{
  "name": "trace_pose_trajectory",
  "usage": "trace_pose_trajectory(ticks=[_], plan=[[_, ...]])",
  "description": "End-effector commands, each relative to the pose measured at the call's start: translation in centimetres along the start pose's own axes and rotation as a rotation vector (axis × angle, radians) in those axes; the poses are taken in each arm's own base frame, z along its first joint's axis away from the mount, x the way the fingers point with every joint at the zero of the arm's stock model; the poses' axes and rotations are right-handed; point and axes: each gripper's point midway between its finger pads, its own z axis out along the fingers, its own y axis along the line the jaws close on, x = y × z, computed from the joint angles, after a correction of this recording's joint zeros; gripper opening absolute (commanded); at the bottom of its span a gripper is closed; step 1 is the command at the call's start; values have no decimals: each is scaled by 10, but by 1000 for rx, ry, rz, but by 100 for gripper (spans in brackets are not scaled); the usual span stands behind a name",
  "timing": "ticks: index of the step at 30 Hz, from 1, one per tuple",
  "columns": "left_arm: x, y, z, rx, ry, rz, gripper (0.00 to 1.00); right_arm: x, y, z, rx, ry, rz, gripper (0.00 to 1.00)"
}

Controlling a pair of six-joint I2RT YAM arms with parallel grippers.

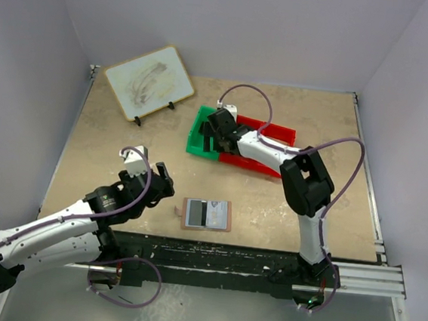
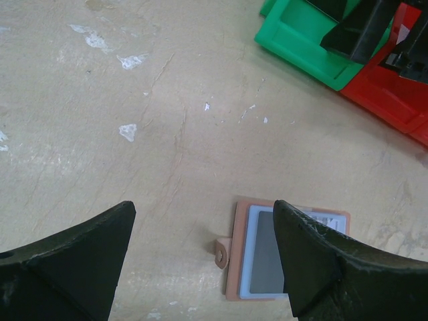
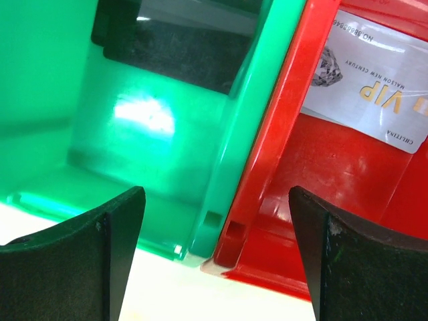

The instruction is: Take the credit cards out of the card holder

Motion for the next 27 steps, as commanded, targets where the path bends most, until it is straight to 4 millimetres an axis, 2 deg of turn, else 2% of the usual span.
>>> trace_pose_trajectory(ticks=[1,6,10,12,15,22,27], plan=[[3,-2,2,8,9,-25,81,-16,18,-32,-100,-67,-63,91],[8,-9,6,23,29,-22,81,0,20,-43,-140,-39,-144,91],[18,-11,10,29,58,-22,80,16,15,-45,-126,-16,-171,90],[22,-12,11,36,68,-31,79,17,11,-46,-113,-19,-168,90],[24,-13,11,49,73,-48,79,10,11,-52,-110,-45,-144,90],[22,-15,8,70,68,-63,78,-24,24,-76,-178,-148,-33,91],[22,-16,9,67,72,-55,79,-37,26,-66,-131,-169,33,92]])
